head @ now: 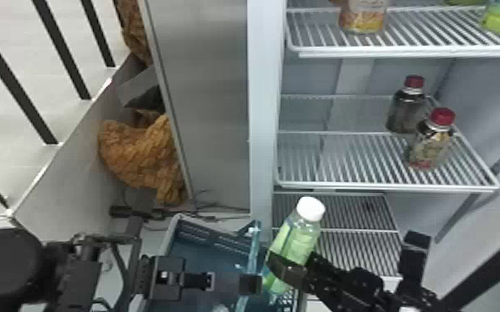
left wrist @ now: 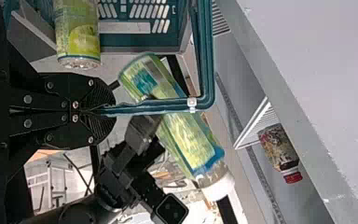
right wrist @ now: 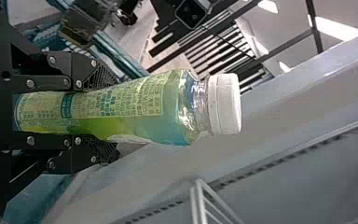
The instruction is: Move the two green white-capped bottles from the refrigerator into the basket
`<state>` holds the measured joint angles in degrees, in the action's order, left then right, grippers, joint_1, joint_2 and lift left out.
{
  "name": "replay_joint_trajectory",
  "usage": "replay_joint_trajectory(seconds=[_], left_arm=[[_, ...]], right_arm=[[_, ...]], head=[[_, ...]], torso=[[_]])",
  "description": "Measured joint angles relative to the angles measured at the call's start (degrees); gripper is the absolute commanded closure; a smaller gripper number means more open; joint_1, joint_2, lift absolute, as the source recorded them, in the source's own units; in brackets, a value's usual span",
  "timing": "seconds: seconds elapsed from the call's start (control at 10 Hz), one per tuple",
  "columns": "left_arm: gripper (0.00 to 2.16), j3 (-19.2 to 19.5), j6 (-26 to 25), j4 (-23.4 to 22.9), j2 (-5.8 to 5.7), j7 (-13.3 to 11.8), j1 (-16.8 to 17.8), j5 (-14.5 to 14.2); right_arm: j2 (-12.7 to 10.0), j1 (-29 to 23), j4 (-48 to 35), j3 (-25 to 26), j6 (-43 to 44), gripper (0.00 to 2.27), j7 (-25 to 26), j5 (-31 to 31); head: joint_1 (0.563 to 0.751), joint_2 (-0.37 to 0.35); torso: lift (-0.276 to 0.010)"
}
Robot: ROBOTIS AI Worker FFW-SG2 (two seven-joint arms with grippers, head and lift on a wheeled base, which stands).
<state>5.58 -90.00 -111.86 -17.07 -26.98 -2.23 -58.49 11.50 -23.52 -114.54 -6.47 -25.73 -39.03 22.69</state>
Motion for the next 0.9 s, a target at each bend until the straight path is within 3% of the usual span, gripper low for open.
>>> replay_joint_trajectory(seconds=[0.2, 0.4, 0.9], left_arm=[[1.17, -0.2, 0.0, 0.0, -0.07, 0.0, 0.2, 0.5], [1.17, -0.2, 0.0, 0.0, -0.14, 0.1, 0.3, 0.7], [1.17, -0.3, 0.0, 0.0, -0.16, 0.1, 0.4, 0.7]], right_arm=[[0.3, 1.2, 1.2, -1.1, -1.8, 0.83, -0.7, -0.6], [0.5, 1.6, 1.2, -1.0, -3.3, 0.52, -1.5, -2.4], [0.4, 1.4, 1.0, 0.1, -2.2, 0.50, -1.6, -3.3]], head=[[0.695, 0.057], [0.695, 0.058], [0.695, 0.039]], torso=[[-0.263], [-0.263], [-0.263]])
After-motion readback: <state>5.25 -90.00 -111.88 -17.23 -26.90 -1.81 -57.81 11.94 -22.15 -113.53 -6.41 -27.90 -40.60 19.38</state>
